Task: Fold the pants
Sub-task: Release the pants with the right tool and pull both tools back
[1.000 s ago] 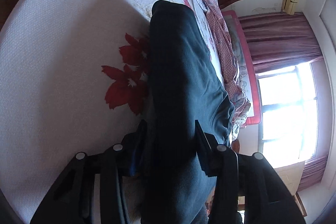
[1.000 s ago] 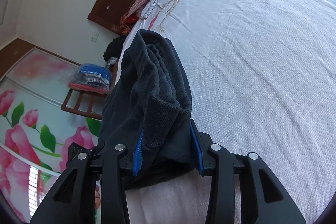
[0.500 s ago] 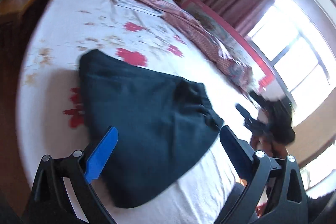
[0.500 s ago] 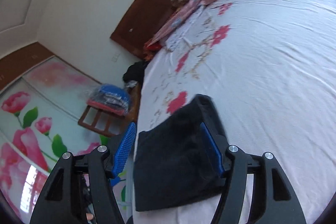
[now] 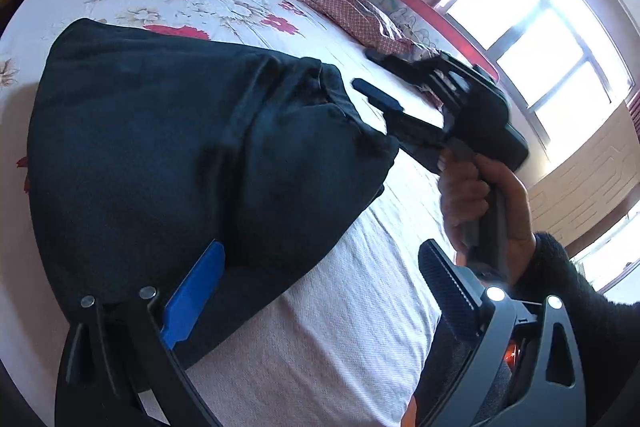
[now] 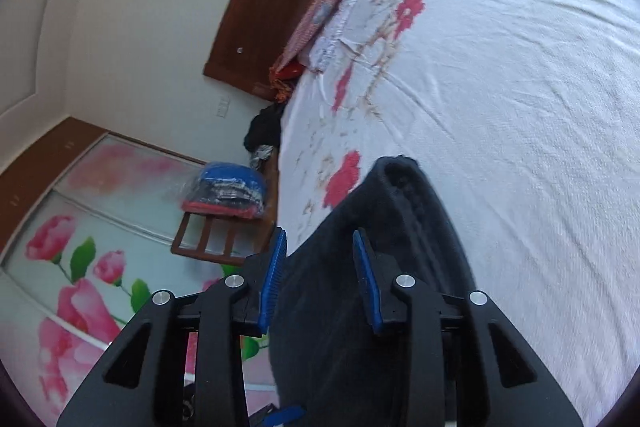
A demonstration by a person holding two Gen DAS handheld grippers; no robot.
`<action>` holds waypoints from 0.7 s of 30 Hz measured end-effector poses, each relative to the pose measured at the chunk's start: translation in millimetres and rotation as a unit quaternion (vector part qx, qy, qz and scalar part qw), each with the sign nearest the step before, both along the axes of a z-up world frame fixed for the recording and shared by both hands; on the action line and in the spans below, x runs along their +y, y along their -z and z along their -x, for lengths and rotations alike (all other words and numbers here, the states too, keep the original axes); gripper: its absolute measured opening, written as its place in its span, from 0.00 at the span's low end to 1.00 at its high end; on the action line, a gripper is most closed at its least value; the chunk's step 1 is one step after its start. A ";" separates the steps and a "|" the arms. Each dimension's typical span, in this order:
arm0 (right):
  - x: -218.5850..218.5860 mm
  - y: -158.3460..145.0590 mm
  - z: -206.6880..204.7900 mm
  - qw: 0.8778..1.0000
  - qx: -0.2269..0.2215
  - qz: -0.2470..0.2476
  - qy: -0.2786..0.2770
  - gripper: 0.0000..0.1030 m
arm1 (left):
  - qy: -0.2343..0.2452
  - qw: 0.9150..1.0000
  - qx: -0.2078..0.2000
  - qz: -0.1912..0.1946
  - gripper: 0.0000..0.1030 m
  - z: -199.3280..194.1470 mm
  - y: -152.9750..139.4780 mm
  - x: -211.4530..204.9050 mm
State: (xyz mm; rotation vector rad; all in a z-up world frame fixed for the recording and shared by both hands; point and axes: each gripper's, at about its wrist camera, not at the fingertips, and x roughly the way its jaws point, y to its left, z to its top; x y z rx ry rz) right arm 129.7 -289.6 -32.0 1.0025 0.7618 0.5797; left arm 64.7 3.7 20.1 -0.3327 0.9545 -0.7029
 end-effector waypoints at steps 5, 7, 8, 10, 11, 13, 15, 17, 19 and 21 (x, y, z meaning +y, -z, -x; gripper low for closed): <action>-19.0 41.7 35.4 0.998 0.058 0.025 -0.003 0.33 | -0.032 0.999 0.019 -0.002 0.95 -4.1 8.4 19.1; -28.9 40.6 43.8 0.997 0.066 -0.033 0.015 0.36 | -0.054 0.998 0.032 0.007 0.95 -2.3 11.1 29.2; -29.3 28.6 49.1 0.998 0.055 -0.026 0.020 0.42 | -0.068 0.997 0.036 0.003 0.95 0.5 8.2 34.4; -29.7 8.5 60.9 0.998 0.057 0.004 0.027 0.56 | -0.105 0.993 0.045 -0.024 0.96 6.0 1.3 45.1; -29.6 3.3 66.0 0.998 0.064 0.002 0.017 0.56 | -0.124 0.990 0.055 -0.040 0.98 9.8 -1.7 52.0; -31.1 -4.2 78.4 0.997 0.077 0.013 0.009 0.56 | -0.171 0.980 0.068 -0.081 0.98 19.4 -5.1 65.6; -33.6 -9.3 90.7 0.996 0.087 0.035 0.005 0.56 | -0.199 0.968 0.074 -0.137 0.98 28.5 -7.5 73.0; -38.8 -9.0 104.1 0.993 0.106 0.059 0.001 0.72 | -0.213 0.956 0.074 -0.186 0.98 39.2 -8.8 78.9; -40.6 -7.8 115.7 0.987 0.130 0.089 -0.004 0.78 | -0.224 0.944 0.072 -0.231 0.98 52.2 -11.7 82.2; -40.6 -5.0 127.9 0.980 0.153 0.128 -0.015 0.78 | -0.231 0.937 0.066 -0.254 0.98 63.3 -15.7 84.3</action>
